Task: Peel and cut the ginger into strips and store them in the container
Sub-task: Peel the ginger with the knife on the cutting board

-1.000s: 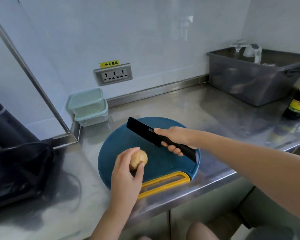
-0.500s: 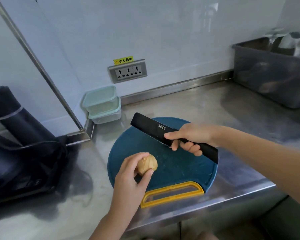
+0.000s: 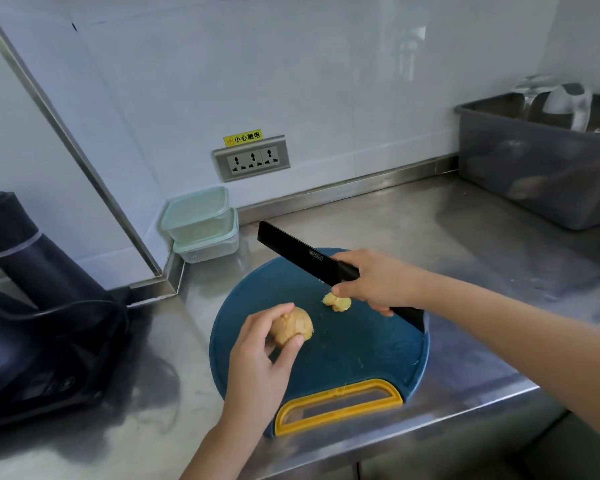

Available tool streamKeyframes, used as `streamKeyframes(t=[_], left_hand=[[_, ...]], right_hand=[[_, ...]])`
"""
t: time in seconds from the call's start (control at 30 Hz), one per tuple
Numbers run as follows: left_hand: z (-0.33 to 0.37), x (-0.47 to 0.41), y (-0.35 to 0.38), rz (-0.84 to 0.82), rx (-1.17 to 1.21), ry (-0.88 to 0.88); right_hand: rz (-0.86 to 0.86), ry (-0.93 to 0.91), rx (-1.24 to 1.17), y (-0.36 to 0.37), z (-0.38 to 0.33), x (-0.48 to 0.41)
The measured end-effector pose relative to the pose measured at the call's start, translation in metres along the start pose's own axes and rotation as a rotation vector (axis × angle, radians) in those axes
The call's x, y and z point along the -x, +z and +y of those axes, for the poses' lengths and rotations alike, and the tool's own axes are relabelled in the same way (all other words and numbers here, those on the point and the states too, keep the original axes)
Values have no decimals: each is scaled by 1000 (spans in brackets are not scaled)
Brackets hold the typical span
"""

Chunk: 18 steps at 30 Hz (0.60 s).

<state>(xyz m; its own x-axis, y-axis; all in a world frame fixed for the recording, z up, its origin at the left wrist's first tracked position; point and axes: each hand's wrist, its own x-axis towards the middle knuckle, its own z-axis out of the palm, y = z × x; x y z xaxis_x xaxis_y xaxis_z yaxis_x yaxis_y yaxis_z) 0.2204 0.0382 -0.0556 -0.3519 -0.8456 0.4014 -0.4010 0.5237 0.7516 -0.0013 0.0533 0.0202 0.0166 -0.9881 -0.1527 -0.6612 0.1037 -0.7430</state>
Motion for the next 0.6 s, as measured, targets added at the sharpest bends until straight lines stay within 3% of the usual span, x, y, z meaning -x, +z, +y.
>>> streamKeyframes(t=[0.3, 0.47, 0.6], left_hand=[[-3, 2, 3, -14, -45, 25], [-1, 2, 2, 0, -59, 51], [1, 4, 3, 44, -105, 73]], right_hand=[[42, 145, -252, 4, 6, -7], [70, 90, -36, 16, -11, 18], [163, 22, -70, 50, -15, 51]])
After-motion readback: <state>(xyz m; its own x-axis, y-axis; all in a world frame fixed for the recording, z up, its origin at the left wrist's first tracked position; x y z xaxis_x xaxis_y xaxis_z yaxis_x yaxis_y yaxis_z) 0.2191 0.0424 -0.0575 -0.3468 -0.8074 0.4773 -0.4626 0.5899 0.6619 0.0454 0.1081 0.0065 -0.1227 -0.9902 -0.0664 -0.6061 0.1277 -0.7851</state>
